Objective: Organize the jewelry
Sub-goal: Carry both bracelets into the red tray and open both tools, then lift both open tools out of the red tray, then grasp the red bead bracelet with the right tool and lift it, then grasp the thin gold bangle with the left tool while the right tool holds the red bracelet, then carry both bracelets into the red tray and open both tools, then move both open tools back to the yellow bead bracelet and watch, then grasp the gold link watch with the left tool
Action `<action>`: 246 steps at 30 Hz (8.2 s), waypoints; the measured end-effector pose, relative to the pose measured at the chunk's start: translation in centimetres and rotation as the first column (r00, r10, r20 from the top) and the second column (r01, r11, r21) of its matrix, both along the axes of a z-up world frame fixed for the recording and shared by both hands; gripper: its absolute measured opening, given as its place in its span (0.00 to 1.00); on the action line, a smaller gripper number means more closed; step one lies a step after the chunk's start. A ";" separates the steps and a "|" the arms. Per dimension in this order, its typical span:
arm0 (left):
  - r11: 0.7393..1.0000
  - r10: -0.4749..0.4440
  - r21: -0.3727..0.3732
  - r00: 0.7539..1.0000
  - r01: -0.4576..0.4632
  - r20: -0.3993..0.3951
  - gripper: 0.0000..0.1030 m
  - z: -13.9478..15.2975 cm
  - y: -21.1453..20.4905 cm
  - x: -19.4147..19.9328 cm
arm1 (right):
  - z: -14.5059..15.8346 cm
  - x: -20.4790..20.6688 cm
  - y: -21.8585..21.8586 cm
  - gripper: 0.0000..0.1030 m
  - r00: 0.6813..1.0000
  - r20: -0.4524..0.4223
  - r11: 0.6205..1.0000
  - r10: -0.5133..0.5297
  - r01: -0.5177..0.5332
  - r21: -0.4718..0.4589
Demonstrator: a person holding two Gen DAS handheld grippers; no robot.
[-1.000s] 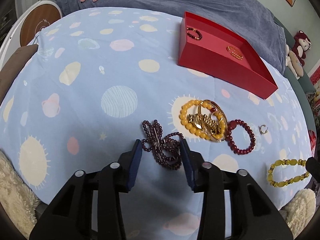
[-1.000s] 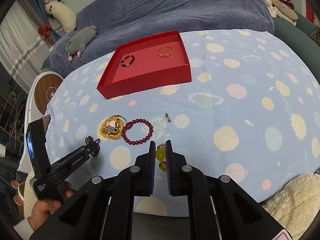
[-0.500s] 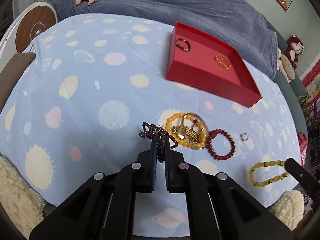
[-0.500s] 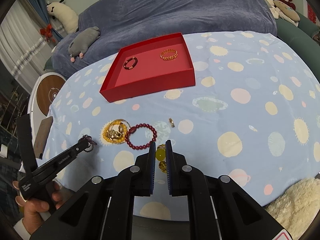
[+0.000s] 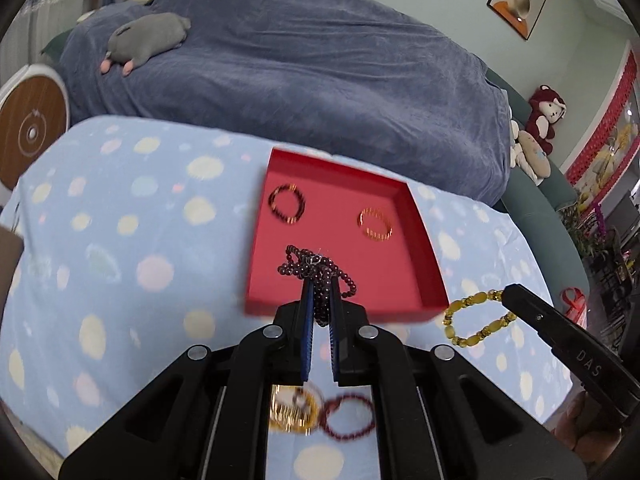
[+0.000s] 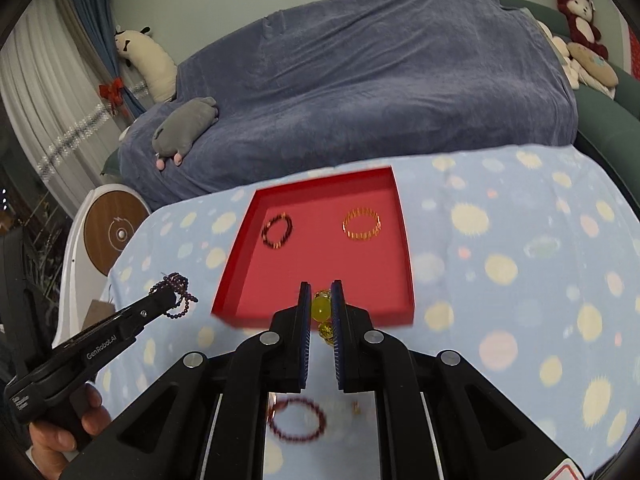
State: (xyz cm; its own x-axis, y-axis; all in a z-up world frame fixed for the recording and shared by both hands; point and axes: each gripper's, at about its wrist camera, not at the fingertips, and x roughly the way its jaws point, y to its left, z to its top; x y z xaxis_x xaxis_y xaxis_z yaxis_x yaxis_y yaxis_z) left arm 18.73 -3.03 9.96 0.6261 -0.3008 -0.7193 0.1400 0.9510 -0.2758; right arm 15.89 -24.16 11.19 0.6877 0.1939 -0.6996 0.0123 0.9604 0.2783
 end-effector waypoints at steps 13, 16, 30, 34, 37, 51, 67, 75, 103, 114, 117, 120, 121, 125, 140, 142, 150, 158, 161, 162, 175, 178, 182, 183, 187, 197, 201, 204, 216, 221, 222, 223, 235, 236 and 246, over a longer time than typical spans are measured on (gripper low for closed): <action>0.999 0.003 0.041 0.997 0.000 -0.079 0.06 -4.7 -2.5 8.7 | -5.8 11.1 -0.2 0.09 0.993 -0.113 0.999 -0.028 0.032 0.029; 0.999 0.011 0.049 0.995 -0.006 -0.099 0.07 -6.0 -2.5 9.6 | -6.9 12.5 -0.2 0.09 0.990 -0.134 0.999 -0.031 0.033 0.017; 0.995 0.102 0.031 0.993 -0.100 -0.058 0.47 -5.5 -0.1 7.7 | -5.8 8.9 -0.4 0.27 0.997 -0.075 0.999 -0.025 0.022 -0.035; 0.994 0.103 0.032 0.993 -0.101 -0.057 0.47 -5.1 1.3 4.6 | -5.4 5.4 -0.5 0.27 0.997 -0.076 0.999 -0.022 0.019 -0.034; 0.994 0.102 0.039 0.993 -0.100 -0.065 0.47 -5.3 2.1 1.6 | -5.5 2.5 -0.7 0.27 0.995 -0.094 1.000 -0.028 0.027 -0.013; 0.994 0.098 0.060 0.981 -0.090 -0.166 0.49 -8.7 4.2 -8.8 | -9.1 -8.1 1.3 0.27 0.977 -0.211 0.999 -0.040 0.045 0.019; 0.997 0.073 0.012 0.970 -0.072 -0.230 0.36 -11.5 1.7 -9.1 | -11.7 -11.6 2.2 0.27 0.960 -0.279 0.999 -0.029 0.039 0.032; 0.997 0.071 0.034 0.967 -0.064 -0.246 0.20 -12.8 0.8 -7.6 | -12.2 -11.3 2.0 0.27 0.956 -0.292 0.998 -0.030 0.042 0.036; 0.996 0.078 -0.014 0.961 -0.085 -0.265 0.26 -12.9 2.6 -8.0 | -12.2 -7.9 4.9 0.27 0.960 -0.279 1.000 0.022 -0.019 0.015; 0.998 0.039 0.059 0.978 -0.027 -0.207 0.03 -12.8 2.1 -8.2 | -13.2 -6.3 5.1 0.27 0.957 -0.289 1.000 0.022 -0.024 -0.004; 0.998 0.052 0.036 0.971 -0.045 -0.234 0.02 -13.1 2.7 -8.5 | -13.6 -5.9 5.2 0.27 0.957 -0.290 0.999 0.021 -0.027 -0.016; 0.998 0.054 0.029 0.969 -0.048 -0.242 0.02 -13.0 3.2 -8.9 | -14.2 -5.5 5.5 0.27 0.955 -0.296 0.999 0.028 -0.037 -0.027; 0.999 0.051 0.027 0.968 -0.046 -0.244 0.03 -13.0 3.2 -9.0 | -14.4 -5.4 5.6 0.26 0.953 -0.301 0.999 0.029 -0.041 -0.033; 0.999 0.051 0.025 0.966 -0.046 -0.253 0.03 -12.9 3.6 -9.4 | -14.6 -5.5 6.1 0.12 0.957 -0.289 0.995 0.038 -0.064 -0.081; 0.999 0.038 -0.014 0.977 -0.042 -0.210 0.03 -9.4 3.8 -8.8 | -8.9 -6.7 3.8 0.08 0.982 -0.188 1.000 0.017 -0.021 -0.022; 0.999 0.029 -0.019 0.980 -0.033 -0.197 0.03 -8.5 3.5 -8.0 | -7.7 -6.2 3.2 0.08 0.986 -0.165 1.000 0.007 -0.010 -0.017; 1.000 -0.004 -0.028 0.991 0.001 -0.132 0.03 -5.1 1.9 -2.9 | -3.7 -1.7 1.0 0.08 0.997 -0.070 1.000 -0.023 0.024 0.005; 1.000 0.023 -0.002 0.996 -0.023 -0.091 0.03 -4.0 0.3 3.6 | -2.8 4.7 1.5 0.08 1.000 -0.024 1.000 -0.020 0.020 -0.014; 1.000 0.023 0.021 0.994 -0.021 -0.103 0.03 -5.0 -0.2 5.3 | -3.8 6.4 1.5 0.08 0.999 -0.044 1.000 -0.021 0.022 0.017; 0.999 0.020 0.028 0.994 -0.017 -0.112 0.03 -5.4 -0.4 5.7 | -4.4 6.9 1.6 0.08 0.998 -0.055 1.000 -0.021 0.022 0.019; 0.993 0.089 0.088 0.987 -0.078 -0.134 0.41 -8.1 -0.4 6.1 | -9.2 6.5 0.9 0.13 0.989 -0.141 0.999 -0.044 0.042 -0.017; 0.994 0.096 0.062 0.987 -0.088 -0.130 0.41 -7.9 0.2 4.9 | -8.8 5.4 0.4 0.14 0.990 -0.131 0.999 -0.052 0.052 -0.009; 0.995 0.098 0.046 0.986 -0.093 -0.133 0.41 -7.6 1.0 2.6 | -8.4 3.4 0.3 0.18 0.991 -0.122 0.999 -0.054 0.053 -0.008; 0.995 0.099 0.043 0.986 -0.094 -0.132 0.41 -7.6 1.2 2.1 | -8.4 2.8 0.4 0.18 0.991 -0.120 0.999 -0.052 0.051 -0.011; 0.995 0.100 0.034 0.982 -0.096 -0.159 0.41 -8.0 2.3 -0.6 | -8.6 0.5 0.7 0.19 0.990 -0.136 0.999 -0.042 0.041 -0.006; 0.992 0.126 0.043 0.969 -0.120 -0.212 0.41 -10.2 4.7 -6.4 | -11.4 -4.9 1.4 0.19 0.974 -0.220 0.999 -0.048 0.047 -0.010; 0.992 0.129 0.041 0.963 -0.122 -0.238 0.41 -11.2 4.8 -7.9 | -12.5 -6.5 1.3 0.19 0.968 -0.245 0.998 -0.061 0.062 -0.003; 0.993 0.121 0.037 0.961 -0.115 -0.249 0.41 -11.7 4.5 -8.7 | -12.9 -7.3 1.4 0.19 0.964 -0.257 0.998 -0.066 0.069 0.003; 0.994 0.112 0.043 0.959 -0.104 -0.260 0.42 -12.3 3.7 -9.6 | -13.4 -8.5 4.1 0.19 0.964 -0.267 1.000 0.004 0.000 0.016; 0.993 0.116 0.057 0.960 -0.104 -0.256 0.42 -12.3 3.7 -9.4 | -13.6 -8.3 4.1 0.19 0.962 -0.271 1.000 0.000 0.006 0.019; 0.993 0.117 0.057 0.960 -0.106 -0.255 0.42 -12.3 3.7 -9.4 | -13.6 -8.2 4.0 0.19 0.962 -0.272 1.000 -0.005 0.010 0.018; 0.993 0.116 0.054 0.960 -0.106 -0.255 0.42 -12.3 3.7 -9.3 | -13.6 -8.2 3.7 0.19 0.962 -0.272 1.000 -0.010 0.016 0.020; 0.995 0.098 0.020 0.966 -0.096 -0.240 0.54 -11.3 1.6 -7.9 | -13.8 -8.3 1.8 0.19 0.960 -0.276 0.998 -0.052 0.061 0.023; 0.996 0.094 0.018 0.966 -0.092 -0.240 0.54 -11.2 1.2 -7.6 | -13.8 -8.4 1.6 0.19 0.959 -0.278 0.998 -0.055 0.064 0.024; 0.996 0.066 0.082 0.968 -0.047 -0.242 0.33 -12.7 0.1 -6.4 | -13.6 -8.5 1.2 0.19 0.961 -0.272 0.998 -0.051 0.062 0.031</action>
